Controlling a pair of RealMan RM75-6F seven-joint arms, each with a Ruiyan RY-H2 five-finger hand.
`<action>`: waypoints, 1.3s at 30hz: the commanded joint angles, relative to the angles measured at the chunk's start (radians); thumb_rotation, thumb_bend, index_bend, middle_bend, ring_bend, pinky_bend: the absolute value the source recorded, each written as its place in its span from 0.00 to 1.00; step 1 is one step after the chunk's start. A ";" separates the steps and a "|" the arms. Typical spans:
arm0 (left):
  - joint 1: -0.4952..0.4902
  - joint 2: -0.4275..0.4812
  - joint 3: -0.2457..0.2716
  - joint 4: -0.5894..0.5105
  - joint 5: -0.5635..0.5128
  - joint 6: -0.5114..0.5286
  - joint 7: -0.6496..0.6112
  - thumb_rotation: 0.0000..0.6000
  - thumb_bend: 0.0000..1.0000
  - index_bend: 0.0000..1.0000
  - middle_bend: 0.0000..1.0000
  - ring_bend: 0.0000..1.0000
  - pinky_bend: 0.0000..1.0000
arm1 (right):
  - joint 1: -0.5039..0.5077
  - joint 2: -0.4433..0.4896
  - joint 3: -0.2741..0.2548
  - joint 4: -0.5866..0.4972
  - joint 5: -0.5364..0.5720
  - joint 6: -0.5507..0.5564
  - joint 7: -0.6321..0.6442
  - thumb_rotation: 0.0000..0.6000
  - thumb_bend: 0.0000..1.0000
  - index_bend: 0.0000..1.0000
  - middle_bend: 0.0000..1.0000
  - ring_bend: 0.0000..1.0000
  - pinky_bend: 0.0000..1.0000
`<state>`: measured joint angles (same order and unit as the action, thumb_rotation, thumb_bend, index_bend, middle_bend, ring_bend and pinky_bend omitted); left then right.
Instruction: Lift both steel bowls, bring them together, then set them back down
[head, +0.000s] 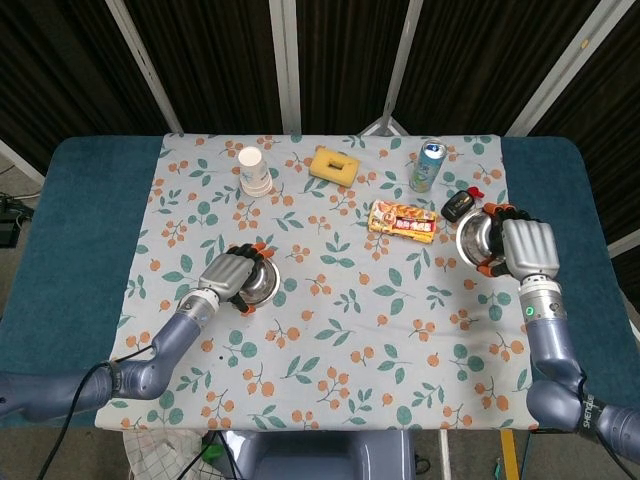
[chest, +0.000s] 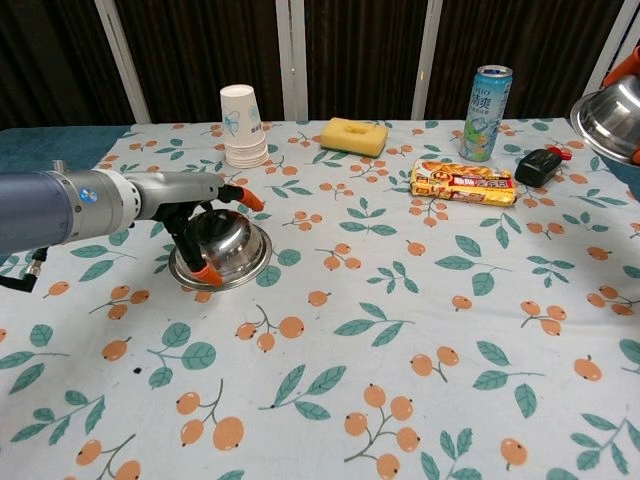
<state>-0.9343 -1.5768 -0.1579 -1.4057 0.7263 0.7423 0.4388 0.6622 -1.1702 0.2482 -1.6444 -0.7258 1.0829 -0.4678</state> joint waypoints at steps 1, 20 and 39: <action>-0.009 -0.005 0.007 0.003 -0.015 0.003 0.010 1.00 0.00 0.12 0.00 0.00 0.13 | 0.000 -0.001 -0.001 0.002 0.001 -0.001 0.001 1.00 0.06 0.33 0.29 0.38 0.37; -0.047 -0.037 0.048 0.038 -0.119 0.047 0.094 1.00 0.00 0.29 0.19 0.11 0.38 | 0.001 -0.009 0.003 0.016 0.006 0.020 0.002 1.00 0.06 0.33 0.29 0.38 0.39; 0.032 0.042 -0.032 -0.058 0.027 0.142 -0.100 1.00 0.00 0.43 0.41 0.24 0.46 | 0.005 -0.012 0.027 0.014 0.013 0.033 0.012 1.00 0.06 0.34 0.29 0.38 0.39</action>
<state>-0.9165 -1.5505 -0.1763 -1.4483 0.7428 0.8924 0.3707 0.6676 -1.1816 0.2754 -1.6298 -0.7127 1.1165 -0.4562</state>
